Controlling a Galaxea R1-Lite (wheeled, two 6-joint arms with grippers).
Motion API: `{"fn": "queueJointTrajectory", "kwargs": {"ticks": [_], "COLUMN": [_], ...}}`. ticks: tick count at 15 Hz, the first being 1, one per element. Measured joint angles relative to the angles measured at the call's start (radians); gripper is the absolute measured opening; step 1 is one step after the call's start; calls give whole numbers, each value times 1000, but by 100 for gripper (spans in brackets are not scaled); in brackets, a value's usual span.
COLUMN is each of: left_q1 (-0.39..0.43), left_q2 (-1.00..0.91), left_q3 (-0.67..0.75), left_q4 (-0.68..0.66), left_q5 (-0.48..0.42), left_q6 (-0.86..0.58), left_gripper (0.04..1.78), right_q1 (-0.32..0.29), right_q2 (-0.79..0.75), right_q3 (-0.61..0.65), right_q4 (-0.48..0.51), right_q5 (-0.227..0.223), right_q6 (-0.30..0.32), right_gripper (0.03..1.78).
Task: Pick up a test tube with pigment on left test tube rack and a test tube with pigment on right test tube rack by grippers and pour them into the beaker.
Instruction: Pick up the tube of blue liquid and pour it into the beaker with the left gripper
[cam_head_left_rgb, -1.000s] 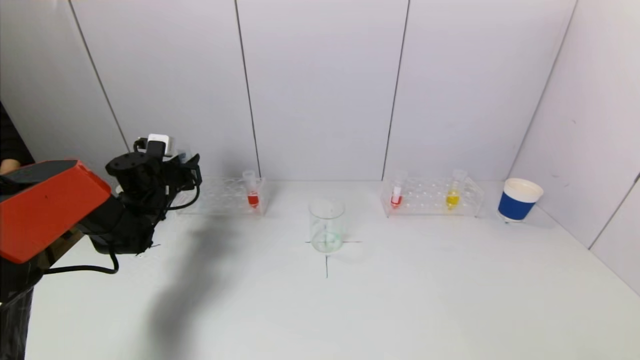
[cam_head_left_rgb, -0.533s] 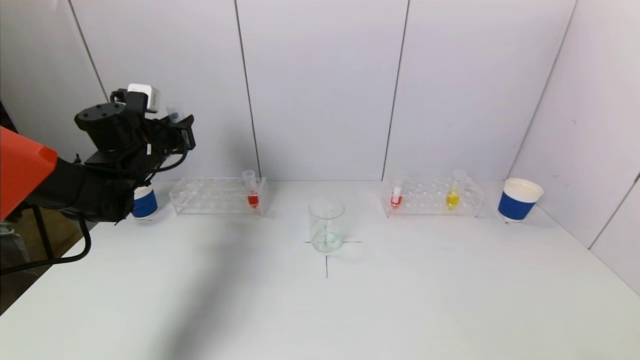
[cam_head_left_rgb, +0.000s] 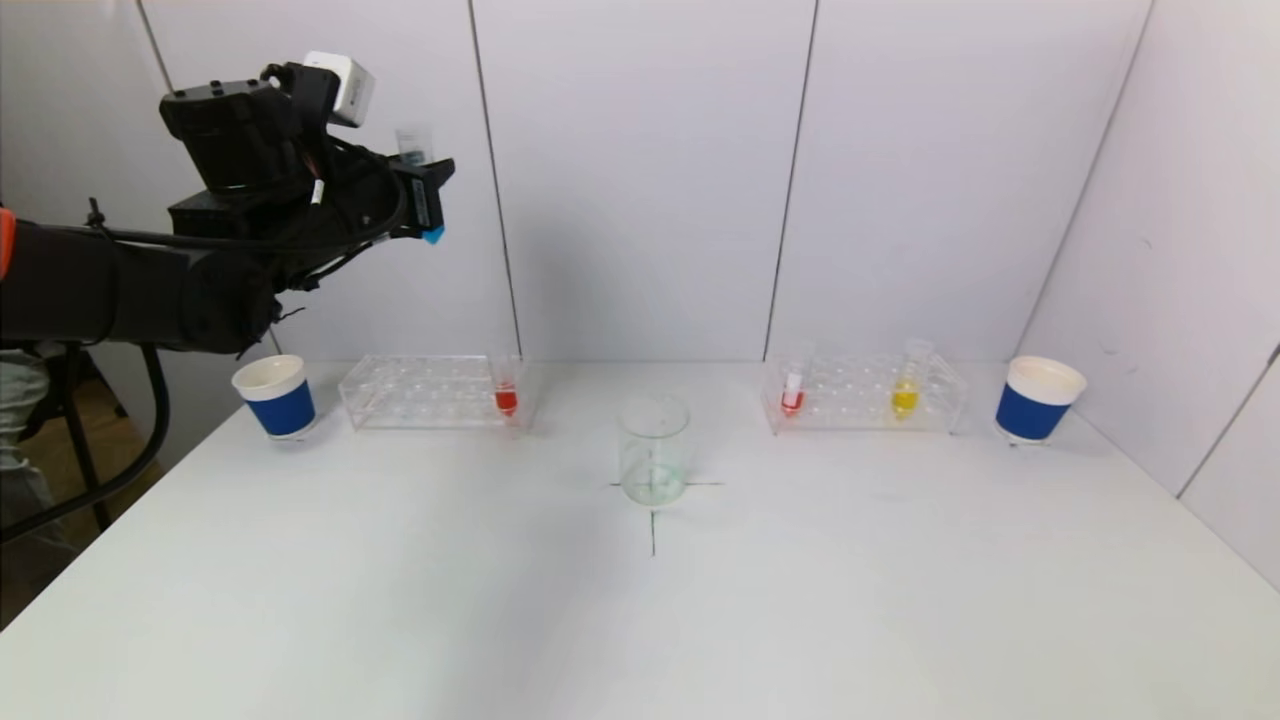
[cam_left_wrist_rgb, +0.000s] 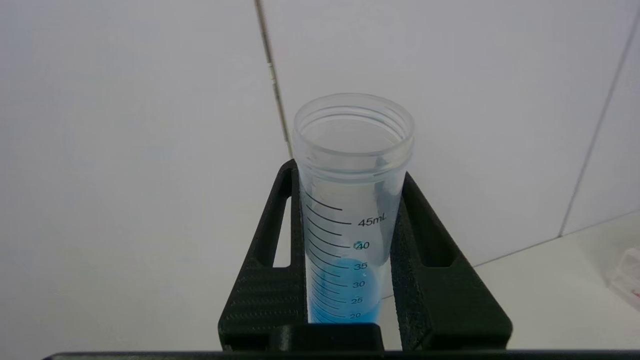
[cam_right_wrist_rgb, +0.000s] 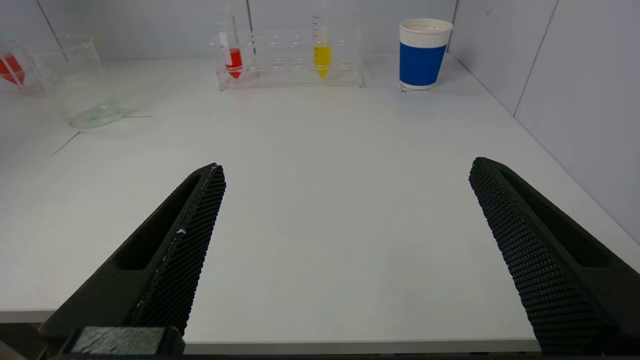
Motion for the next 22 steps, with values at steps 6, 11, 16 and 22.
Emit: {"fn": "queueJointTrajectory", "kwargs": {"ticks": [6,11,16,22], "left_q1": [-131,-176,-199,-201], "left_q2": [78,184,257,293], "left_q3": [-126,-213,-221,-213], "left_q4": [169,314,347,363], "left_q5": [-221,-416,-528,-572], "left_q6": [7,254,538,796], "left_gripper": [48,48,48,48], "right_q1": [0,0,0,0], "right_q2": [0,0,0,0], "right_q3": [0,0,0,0], "right_q4": [0,0,0,0], "right_q5": [0,0,0,0], "right_q6": [0,0,0,0], "right_gripper": [177,177,177,177]}}
